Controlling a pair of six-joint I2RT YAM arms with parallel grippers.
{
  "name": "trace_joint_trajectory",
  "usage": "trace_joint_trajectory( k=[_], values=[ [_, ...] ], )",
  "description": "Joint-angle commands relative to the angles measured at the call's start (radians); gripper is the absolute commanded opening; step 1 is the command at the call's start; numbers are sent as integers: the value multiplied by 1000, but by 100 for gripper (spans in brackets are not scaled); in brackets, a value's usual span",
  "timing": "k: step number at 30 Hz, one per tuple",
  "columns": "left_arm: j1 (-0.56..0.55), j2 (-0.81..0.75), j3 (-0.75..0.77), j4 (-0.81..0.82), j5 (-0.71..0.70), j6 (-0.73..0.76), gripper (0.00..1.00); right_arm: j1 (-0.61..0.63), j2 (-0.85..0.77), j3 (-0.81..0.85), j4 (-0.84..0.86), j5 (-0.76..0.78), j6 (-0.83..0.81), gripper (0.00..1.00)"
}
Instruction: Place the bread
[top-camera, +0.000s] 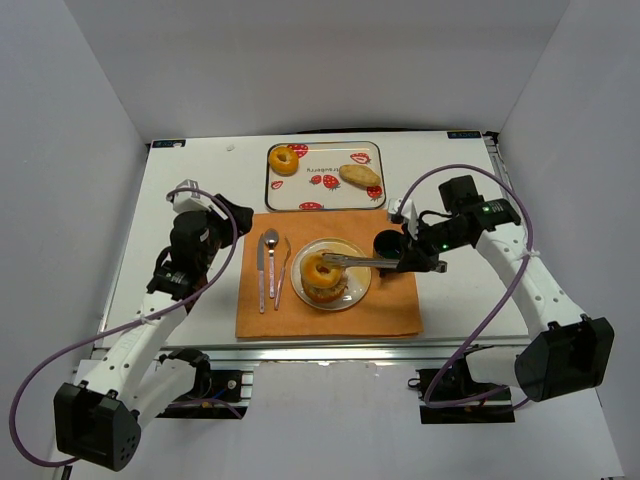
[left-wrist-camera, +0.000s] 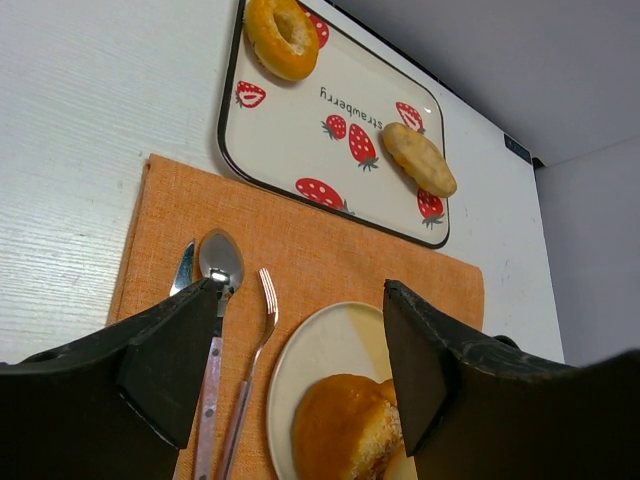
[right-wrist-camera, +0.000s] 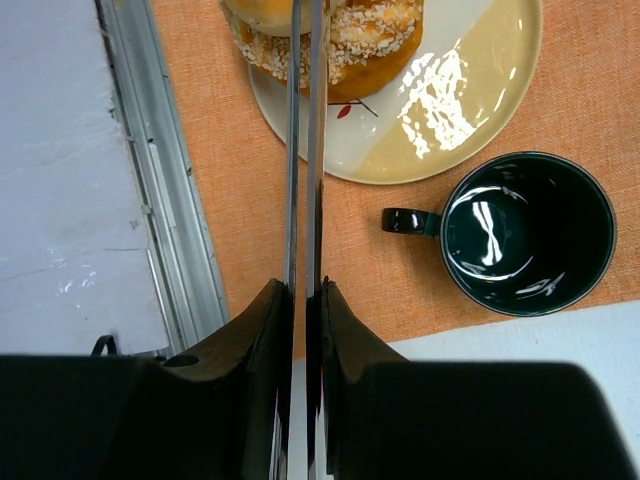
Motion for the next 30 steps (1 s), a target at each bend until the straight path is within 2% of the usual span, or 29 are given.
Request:
trace_joint_trajectory(
  k=[1, 2, 5, 10, 16, 30],
  values=[
    [6, -16, -13, 22, 26, 7, 76, -3, -8, -11, 31, 35, -3, 10],
    [6, -19, -16, 22, 26, 4, 76, -3, -7, -14, 50, 41, 6, 18],
    [6, -36, -27, 22, 24, -7, 76, -3, 7, -19, 83, 61, 37, 33],
    [6, -64, -38, 14, 13, -21, 76, -3, 15, -6, 124, 38, 95, 47],
    [6, -73, -35, 2, 10, -19, 76, -3, 10, 23, 143, 9, 138, 50],
    [6, -47, -21, 15, 19, -12, 76, -3, -52, 89, 190, -70, 183, 52]
  ],
)
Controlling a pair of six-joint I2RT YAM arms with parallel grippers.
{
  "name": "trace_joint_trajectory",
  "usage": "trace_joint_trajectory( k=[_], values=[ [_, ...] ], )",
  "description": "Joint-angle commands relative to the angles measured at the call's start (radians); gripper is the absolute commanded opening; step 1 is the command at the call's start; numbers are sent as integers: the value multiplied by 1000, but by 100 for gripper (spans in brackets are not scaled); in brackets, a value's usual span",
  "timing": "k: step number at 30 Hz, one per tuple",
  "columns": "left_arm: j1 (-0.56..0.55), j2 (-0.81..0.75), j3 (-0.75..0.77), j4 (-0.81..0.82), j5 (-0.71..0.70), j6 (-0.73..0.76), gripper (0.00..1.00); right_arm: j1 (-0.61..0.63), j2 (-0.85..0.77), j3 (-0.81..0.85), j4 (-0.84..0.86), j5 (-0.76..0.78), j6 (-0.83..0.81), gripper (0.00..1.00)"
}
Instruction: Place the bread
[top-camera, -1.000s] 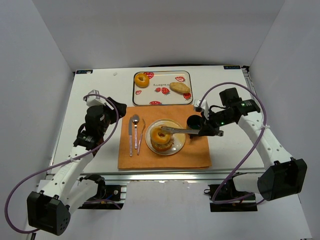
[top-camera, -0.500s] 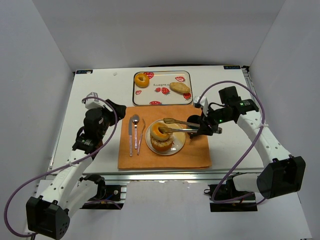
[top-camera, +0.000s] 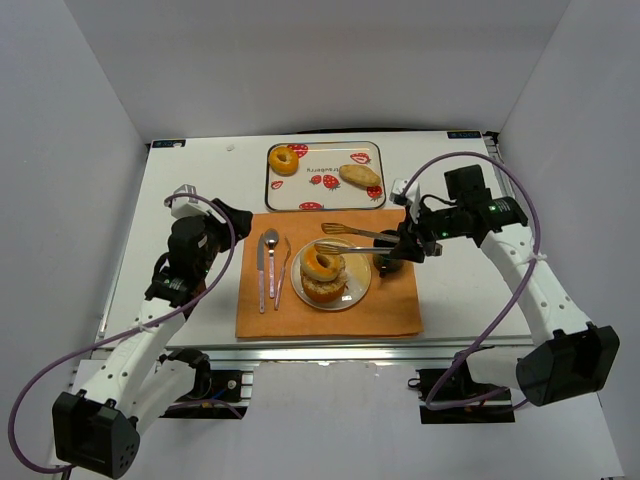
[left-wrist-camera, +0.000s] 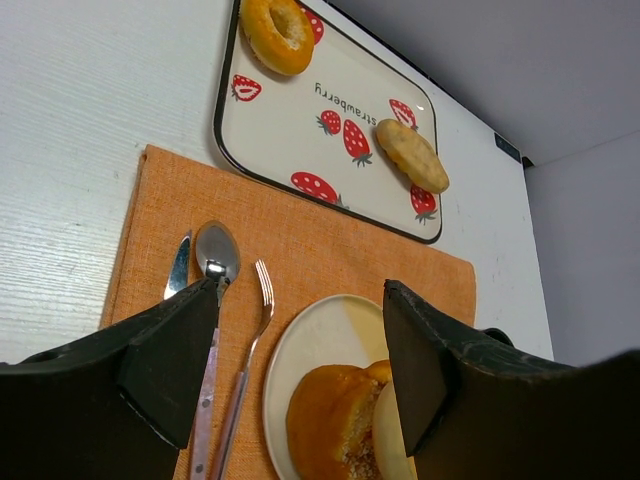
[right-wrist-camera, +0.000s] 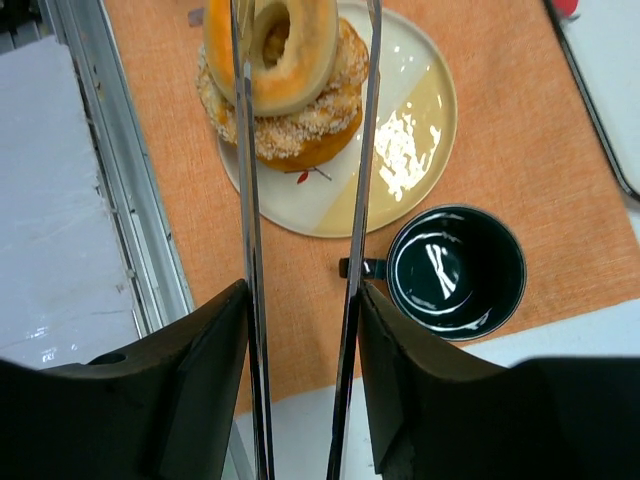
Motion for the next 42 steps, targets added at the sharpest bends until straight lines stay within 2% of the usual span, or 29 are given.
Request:
trace_joint_trajectory(
  k=[1, 3, 5, 7, 8, 11, 13, 16, 17, 20, 21, 24, 25, 26, 27, 29, 30, 32, 37, 42],
  values=[
    [6, 3, 17, 16, 8, 8, 76, -3, -38, 46, 47, -52, 23, 51],
    [6, 4, 19, 16, 10, 8, 76, -5, -47, 48, 64, -46, 41, 50],
    [6, 6, 20, 17, 13, 8, 73, -19, -58, 39, 157, -10, 148, 44],
    [6, 10, 20, 22, 22, 8, 62, -69, -76, 10, 256, 90, 263, 11],
    [6, 12, 20, 28, 27, 9, 38, -115, -84, -7, 359, 143, 384, 0],
    [6, 17, 20, 37, 37, 12, 0, -216, -88, -101, 500, 313, 516, 0],
    [6, 18, 19, 40, 42, 15, 0, -317, -88, -179, 657, 464, 634, 0],
    [6, 29, 17, 46, 57, 24, 0, -393, -62, -338, 836, 609, 670, 0],
    [6, 33, 20, 48, 74, 29, 0, -407, -33, -375, 872, 635, 670, 0],
    [6, 61, 26, 52, 128, 38, 26, -459, 49, -487, 988, 654, 659, 0],
    [6, 78, 26, 55, 160, 38, 43, -462, 73, -501, 1012, 656, 656, 0],
    [6, 104, 32, 65, 238, 46, 60, -470, 166, -508, 1039, 669, 636, 0],
    [6, 118, 37, 63, 251, 49, 69, -471, 185, -505, 1032, 657, 623, 4],
    [6, 125, 40, 62, 266, 50, 71, -471, 214, -503, 1017, 654, 610, 9],
    [6, 132, 43, 65, 303, 49, 73, -473, 228, -500, 1006, 649, 598, 21],
    [6, 141, 40, 93, 340, 47, 79, -473, 260, -489, 962, 646, 549, 39],
    [6, 144, 37, 107, 382, 44, 80, -479, 266, -483, 945, 649, 535, 60],
    [1, 150, 34, 143, 425, 37, 83, -499, 262, -474, 913, 622, 505, 89],
    [-25, 150, 23, 204, 530, 46, 84, -500, 176, -426, 827, 643, 457, 89],
    [-96, 190, 34, 213, 573, 80, 84, -488, 87, -261, 724, 581, 460, 90]
  ],
)
